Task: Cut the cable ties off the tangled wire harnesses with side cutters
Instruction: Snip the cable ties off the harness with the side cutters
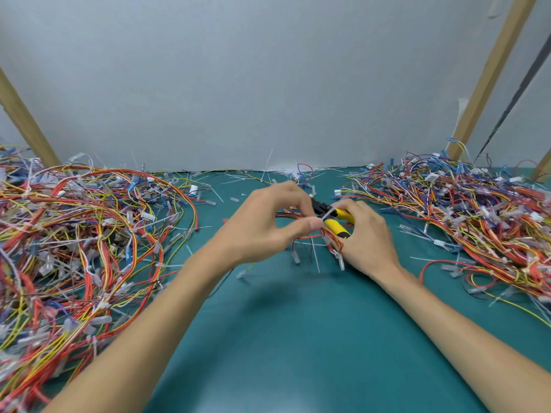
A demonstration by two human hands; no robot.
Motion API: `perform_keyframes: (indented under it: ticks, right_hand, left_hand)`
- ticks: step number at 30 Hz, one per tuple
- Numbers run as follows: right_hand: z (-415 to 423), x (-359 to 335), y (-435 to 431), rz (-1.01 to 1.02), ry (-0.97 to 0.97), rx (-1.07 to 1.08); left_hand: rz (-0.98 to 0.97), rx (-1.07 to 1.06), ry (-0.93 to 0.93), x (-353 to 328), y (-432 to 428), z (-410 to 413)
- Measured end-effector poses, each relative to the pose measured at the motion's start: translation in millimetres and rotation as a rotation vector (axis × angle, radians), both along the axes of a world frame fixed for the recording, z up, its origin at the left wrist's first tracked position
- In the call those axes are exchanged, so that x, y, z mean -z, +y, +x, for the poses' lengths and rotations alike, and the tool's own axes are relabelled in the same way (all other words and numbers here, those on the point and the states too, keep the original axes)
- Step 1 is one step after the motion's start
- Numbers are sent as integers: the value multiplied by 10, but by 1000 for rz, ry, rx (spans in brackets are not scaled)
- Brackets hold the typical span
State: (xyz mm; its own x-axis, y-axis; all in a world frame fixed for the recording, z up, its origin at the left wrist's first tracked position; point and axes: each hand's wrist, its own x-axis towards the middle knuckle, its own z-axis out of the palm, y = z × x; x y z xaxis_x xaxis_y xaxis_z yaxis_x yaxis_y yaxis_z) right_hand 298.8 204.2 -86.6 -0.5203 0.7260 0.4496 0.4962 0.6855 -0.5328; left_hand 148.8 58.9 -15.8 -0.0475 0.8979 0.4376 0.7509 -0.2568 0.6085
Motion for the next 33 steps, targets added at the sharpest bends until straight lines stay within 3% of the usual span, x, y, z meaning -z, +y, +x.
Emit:
perform_keyframes:
  ticks: [6, 9, 14, 21, 26, 30, 33]
  right_hand:
    - [-9, -16, -53, 68, -125, -19]
    - [-17, -5, -70, 105, -176, -55]
    - [-34, 30, -73, 124, -169, -11]
    - [-46, 77, -3, 125, -119, 78]
    - [-45, 74, -2, 99, -54, 93]
    - [-29, 53, -48, 151, -40, 102]
    - [-14, 36, -68, 156, -84, 120]
  left_hand:
    - [-48, 137, -722, 306, 128, 179]
    - [-105, 175, -914, 414, 170, 263]
    - [-74, 118, -941, 567, 216, 253]
    - [115, -203, -1013, 754, 286, -61]
    - [69, -254, -1095, 799, 243, -207]
    - [26, -303, -915, 784, 230, -160]
    - [-12, -447, -538, 746, 164, -227]
